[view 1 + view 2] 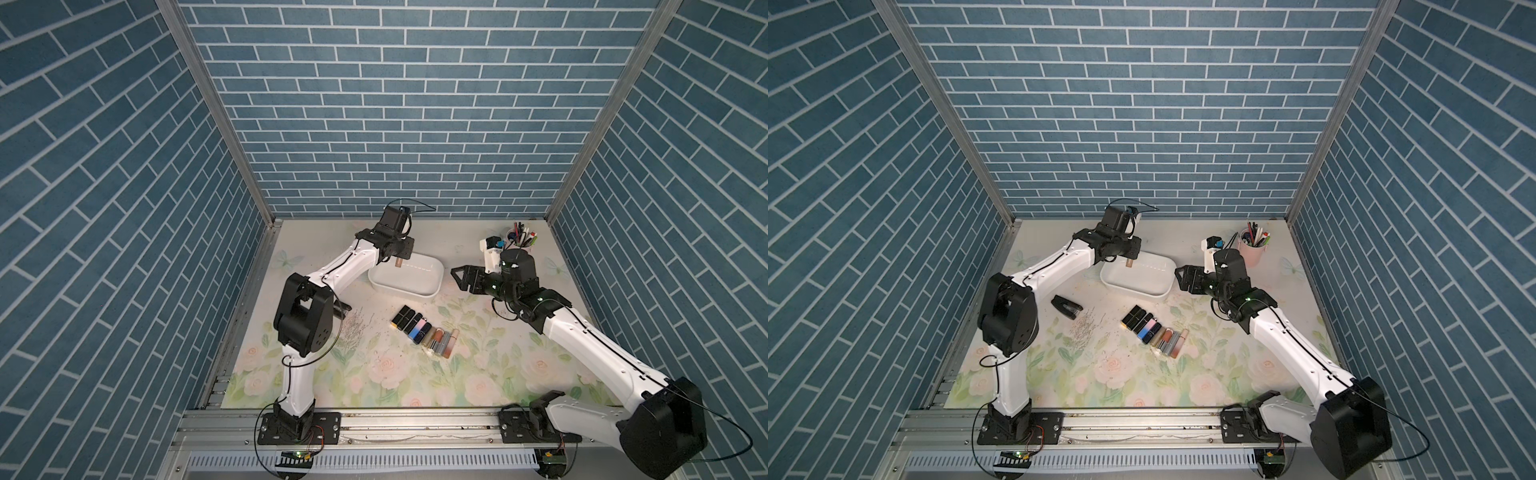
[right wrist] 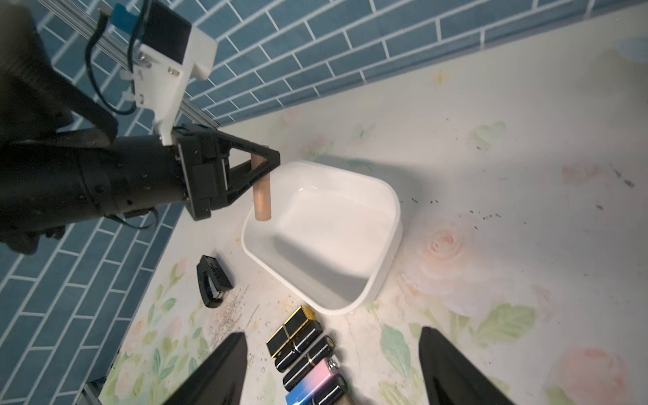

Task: Put the lipstick into the storage box
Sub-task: Place the lipstick in the storage box.

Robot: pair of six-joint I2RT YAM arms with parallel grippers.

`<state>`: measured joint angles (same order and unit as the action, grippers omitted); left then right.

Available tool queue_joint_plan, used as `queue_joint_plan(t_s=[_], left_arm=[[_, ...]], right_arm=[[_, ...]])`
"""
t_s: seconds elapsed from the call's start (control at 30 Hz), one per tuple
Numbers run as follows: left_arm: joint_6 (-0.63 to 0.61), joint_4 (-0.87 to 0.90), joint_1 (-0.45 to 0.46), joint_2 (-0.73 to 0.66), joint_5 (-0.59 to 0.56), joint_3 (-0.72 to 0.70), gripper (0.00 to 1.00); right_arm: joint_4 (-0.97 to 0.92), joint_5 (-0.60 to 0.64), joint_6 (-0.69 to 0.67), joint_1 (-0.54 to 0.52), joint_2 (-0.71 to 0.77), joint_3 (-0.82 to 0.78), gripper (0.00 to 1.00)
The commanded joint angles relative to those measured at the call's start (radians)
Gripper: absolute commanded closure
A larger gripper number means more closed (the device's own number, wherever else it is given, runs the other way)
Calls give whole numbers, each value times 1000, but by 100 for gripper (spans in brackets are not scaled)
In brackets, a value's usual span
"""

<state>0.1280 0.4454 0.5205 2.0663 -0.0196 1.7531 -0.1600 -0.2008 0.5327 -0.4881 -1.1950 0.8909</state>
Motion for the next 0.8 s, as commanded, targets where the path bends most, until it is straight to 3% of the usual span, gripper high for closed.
queue_joint_plan(t_s=[0.0,0.3,0.5,0.6,0.77], left_arm=[[-59,99,-22,77,-127,51,99],[-65,128,-53,199,-134,119,100],[-70,131,-56,223,-141,135,99],[-68,134,-55,232,-142,142,87],[-65,144,-55,250,-137,153,79]], right_arm=[[-33,6,26,-23,-22,-13,19],[-41,56,45,-117,-100,-9,19],[-140,129,68,-149,-138,28,20],[-189,170,92,-155,-134,29,20],[-287,226,127,-159,-105,28,21]])
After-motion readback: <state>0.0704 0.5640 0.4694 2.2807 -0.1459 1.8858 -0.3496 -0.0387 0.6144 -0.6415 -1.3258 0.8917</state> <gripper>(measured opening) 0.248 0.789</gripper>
